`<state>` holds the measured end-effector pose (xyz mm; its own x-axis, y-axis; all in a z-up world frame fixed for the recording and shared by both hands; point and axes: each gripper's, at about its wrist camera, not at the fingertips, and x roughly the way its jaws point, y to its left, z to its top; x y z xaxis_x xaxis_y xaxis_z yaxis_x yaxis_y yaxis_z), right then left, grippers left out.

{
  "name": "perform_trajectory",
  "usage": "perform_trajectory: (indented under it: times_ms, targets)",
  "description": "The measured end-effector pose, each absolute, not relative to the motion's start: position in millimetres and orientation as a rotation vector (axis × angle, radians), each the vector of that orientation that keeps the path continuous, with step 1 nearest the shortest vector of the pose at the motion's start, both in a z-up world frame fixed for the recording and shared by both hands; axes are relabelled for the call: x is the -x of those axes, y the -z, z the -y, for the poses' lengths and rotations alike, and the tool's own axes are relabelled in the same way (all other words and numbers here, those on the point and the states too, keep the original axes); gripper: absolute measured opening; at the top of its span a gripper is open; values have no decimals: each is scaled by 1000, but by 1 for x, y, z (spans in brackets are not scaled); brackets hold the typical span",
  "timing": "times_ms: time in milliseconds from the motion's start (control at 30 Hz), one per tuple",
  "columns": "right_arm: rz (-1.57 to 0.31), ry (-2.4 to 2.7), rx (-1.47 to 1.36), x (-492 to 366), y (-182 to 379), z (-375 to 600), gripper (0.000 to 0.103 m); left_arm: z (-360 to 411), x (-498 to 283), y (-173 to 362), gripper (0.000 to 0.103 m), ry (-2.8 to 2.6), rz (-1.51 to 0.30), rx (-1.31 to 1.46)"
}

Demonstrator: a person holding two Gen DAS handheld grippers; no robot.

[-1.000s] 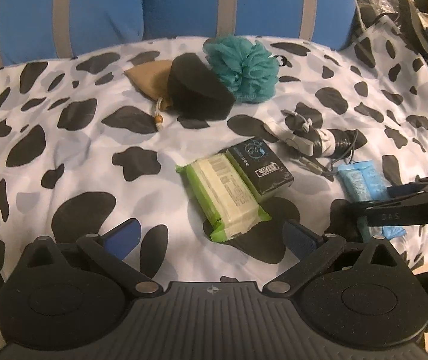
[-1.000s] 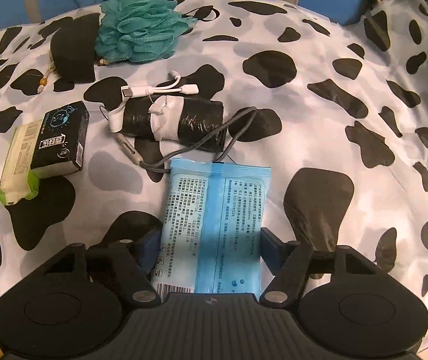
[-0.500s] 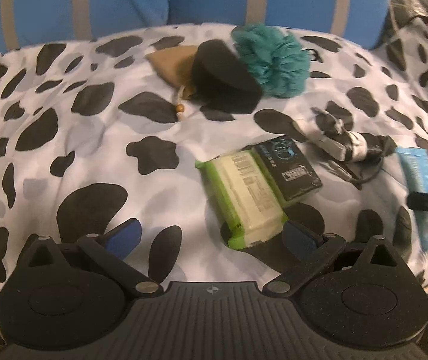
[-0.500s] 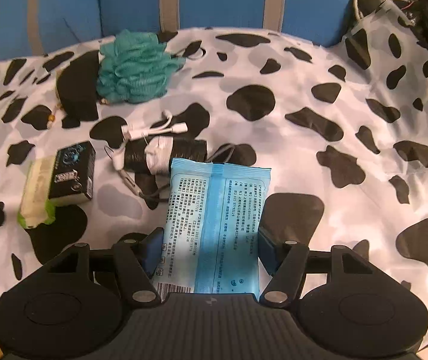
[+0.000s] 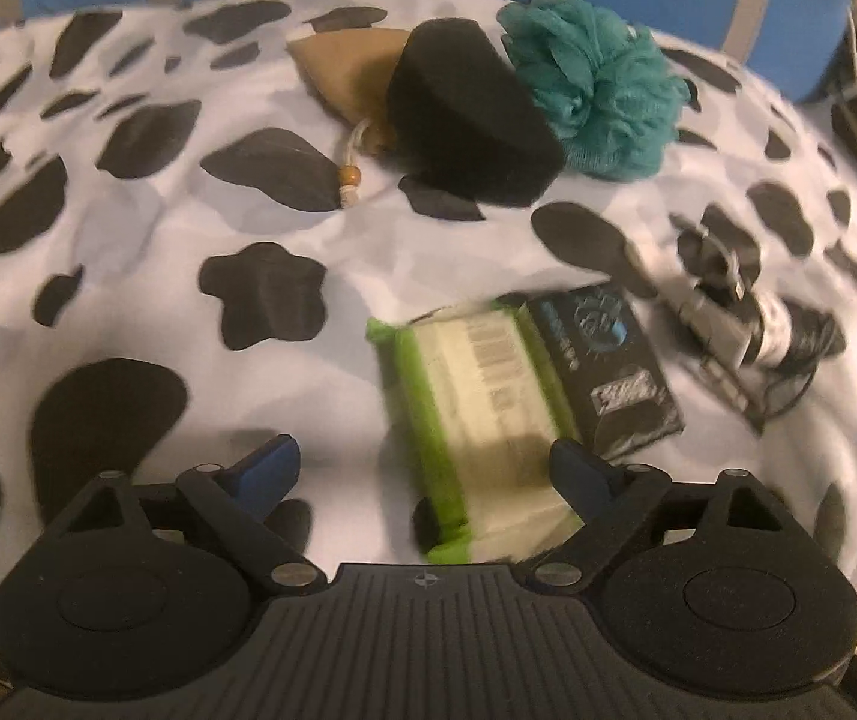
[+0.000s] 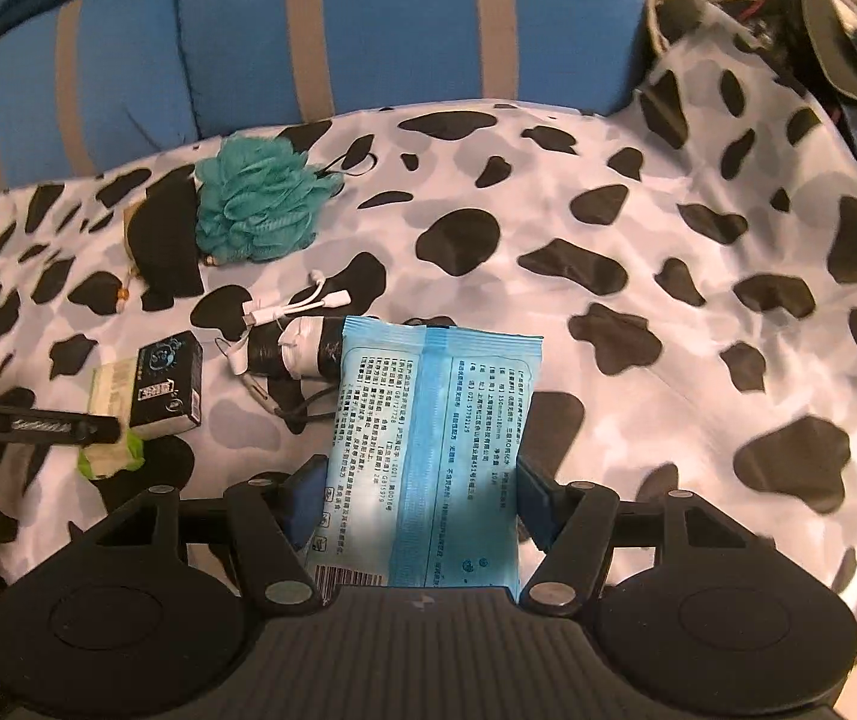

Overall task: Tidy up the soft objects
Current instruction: 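Grasp the green soap bar with the left tool while the right tool grasps the blue wipe packet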

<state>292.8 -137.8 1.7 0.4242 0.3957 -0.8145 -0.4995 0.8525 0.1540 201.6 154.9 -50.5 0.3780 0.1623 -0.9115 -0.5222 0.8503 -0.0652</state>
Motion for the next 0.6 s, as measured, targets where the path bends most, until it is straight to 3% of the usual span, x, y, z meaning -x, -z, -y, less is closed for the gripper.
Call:
perform_trajectory:
  times_ms: [367,500,567,600]
  targets:
    - [-1041,-546,75,-291,6,154,67,-138,-223,61,89,-439,-1115,318]
    - [-1054,-551,82,-290,10,152,67,-137,-220,63,75,-465,-1110,285]
    - [-1054,-555,84,-290,10,152,67,-139,-217,61,62,-464,-1099,292]
    - [-1052,-557,83,-290,9,151,67,-140,-216,60,50,-467,-1094,301]
